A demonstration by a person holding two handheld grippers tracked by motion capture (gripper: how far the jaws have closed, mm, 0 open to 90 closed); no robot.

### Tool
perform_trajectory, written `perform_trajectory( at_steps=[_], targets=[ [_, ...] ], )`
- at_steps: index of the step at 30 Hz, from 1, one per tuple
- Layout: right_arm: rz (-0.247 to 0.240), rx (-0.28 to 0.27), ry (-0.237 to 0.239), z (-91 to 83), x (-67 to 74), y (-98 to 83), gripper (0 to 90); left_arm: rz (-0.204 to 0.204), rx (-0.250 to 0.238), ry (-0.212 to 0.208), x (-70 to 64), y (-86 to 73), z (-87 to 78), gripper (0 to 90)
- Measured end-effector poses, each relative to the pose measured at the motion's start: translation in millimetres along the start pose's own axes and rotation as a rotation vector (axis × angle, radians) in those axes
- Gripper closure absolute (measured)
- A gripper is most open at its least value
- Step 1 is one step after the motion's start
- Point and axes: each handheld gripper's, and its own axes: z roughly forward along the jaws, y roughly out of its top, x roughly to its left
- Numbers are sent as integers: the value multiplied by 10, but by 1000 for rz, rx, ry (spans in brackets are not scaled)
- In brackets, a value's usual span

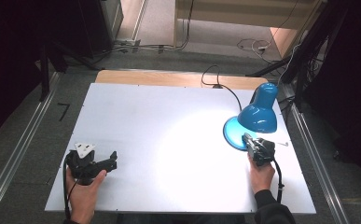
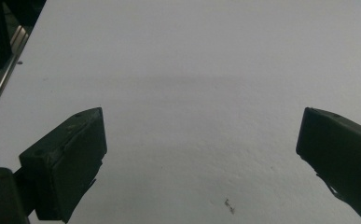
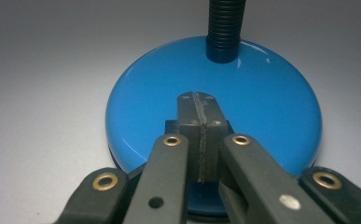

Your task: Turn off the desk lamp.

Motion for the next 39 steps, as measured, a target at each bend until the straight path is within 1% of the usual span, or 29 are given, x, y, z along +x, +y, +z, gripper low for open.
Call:
perform_trajectory(
  at_steps=[2,20,30,39],
  targets=[
    [-7,-2,-3,1,2,-1,878,-2,0,0,0,0,1,21],
    [-1,-3,-4,3,3,-1,878,-3,3,-2,-8,-2,5,21],
    [7,-6,6,11,-12,2,879,-4,3,-4,-7,-1,11,21],
    [4,-7,0,17,-5,3,879,-8,3,-2,2,0,4,21]
  ],
)
